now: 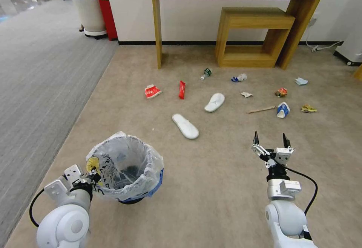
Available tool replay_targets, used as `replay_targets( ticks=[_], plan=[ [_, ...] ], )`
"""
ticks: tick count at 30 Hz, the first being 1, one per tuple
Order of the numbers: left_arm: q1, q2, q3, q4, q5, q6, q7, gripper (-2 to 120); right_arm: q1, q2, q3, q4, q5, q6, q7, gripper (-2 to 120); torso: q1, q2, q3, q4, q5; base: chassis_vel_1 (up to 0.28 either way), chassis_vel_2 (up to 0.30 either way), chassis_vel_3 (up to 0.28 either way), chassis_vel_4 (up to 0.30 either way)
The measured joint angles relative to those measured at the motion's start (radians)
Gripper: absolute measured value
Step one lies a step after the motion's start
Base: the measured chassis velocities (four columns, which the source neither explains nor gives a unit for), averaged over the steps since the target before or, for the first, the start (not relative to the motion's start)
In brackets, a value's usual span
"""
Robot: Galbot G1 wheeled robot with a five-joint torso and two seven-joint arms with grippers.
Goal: Pick up the trash bin and place the garbage on the floor into it.
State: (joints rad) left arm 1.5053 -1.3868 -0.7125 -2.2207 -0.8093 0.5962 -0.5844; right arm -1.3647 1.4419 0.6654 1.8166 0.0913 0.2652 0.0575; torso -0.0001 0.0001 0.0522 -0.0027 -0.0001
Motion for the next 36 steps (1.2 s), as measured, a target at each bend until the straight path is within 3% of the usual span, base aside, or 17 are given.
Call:
replay_targets(
  ticks=[26,36],
  plan=[
    [0.009,-0.005,-0.001,0.007,0.013,-0.006,0.003,3,-0.003,0.0,-0.005,0.001,0.001,0.017,-0.003,100,0.0,0.0,0.0,-0.0002,0.0001,-0.178,0.173,0.18,-0.175],
    [0.004,0.009,-0.012,0.026,0.013,-0.008,0.004,3,0.004,0.001,-0.009,-0.008,0.003,0.018,-0.005,100,0.0,0.0,0.0,-0.0001,0.0001,-0.047,0.057,0.06,-0.059]
  ],
)
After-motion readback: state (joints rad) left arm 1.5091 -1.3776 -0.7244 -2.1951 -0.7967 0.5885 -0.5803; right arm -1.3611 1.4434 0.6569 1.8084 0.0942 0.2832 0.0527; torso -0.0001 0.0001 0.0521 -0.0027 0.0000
